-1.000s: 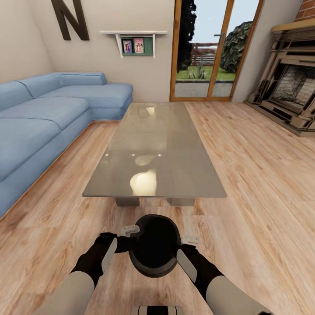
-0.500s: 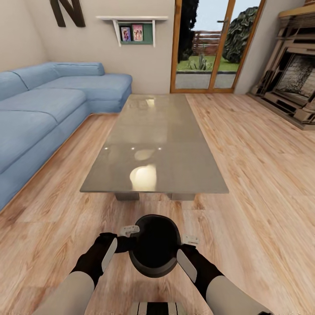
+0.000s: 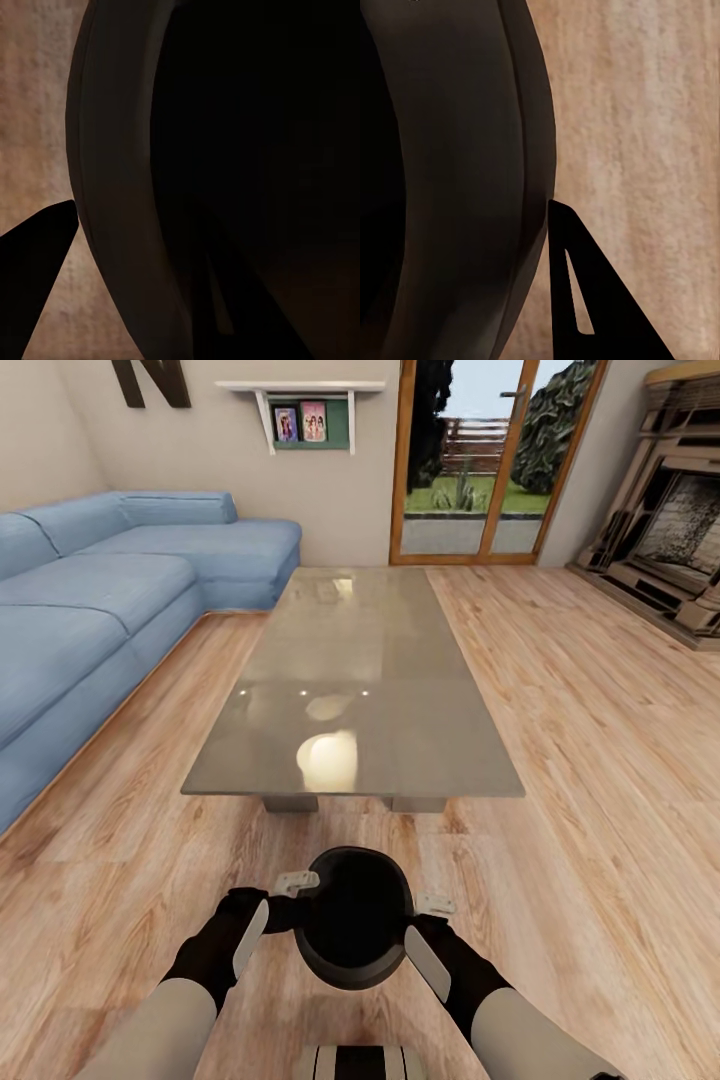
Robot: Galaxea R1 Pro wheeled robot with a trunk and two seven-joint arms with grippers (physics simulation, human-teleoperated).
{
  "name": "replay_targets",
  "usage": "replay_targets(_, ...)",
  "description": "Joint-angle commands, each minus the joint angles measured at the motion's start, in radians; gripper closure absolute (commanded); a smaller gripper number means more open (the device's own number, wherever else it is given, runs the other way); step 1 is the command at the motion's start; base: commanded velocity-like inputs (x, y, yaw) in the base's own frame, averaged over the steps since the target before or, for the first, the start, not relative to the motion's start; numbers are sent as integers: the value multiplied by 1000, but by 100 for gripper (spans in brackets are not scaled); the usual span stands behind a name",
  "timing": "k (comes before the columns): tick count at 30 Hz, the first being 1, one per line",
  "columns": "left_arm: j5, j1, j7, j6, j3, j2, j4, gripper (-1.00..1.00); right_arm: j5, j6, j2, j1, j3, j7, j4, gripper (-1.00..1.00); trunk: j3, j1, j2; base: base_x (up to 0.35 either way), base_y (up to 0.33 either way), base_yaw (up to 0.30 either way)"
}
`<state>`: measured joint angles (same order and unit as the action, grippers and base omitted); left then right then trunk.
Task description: Place each of the two pumpkins and all three candles from the living room inside a cabinet in the living room (use any cabinet), then make sure every cabinet is closed, and position the cauldron so it is next to a table in the living room.
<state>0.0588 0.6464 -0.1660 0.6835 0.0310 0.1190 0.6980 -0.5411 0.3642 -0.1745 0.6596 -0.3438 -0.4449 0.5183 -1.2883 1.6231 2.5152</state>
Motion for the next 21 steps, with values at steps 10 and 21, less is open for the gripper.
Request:
replay_targets(10,52,-1,-4,-5,18,-5,-28,100,-13,-16,0,0,8,55,5,100,-1,6,0,75,0,0)
replay_targets(21,52,-1,-4,-4,18,-5,-28,100,-13,-16,0,0,8,56,5,100,-1,6,0,3,0,0)
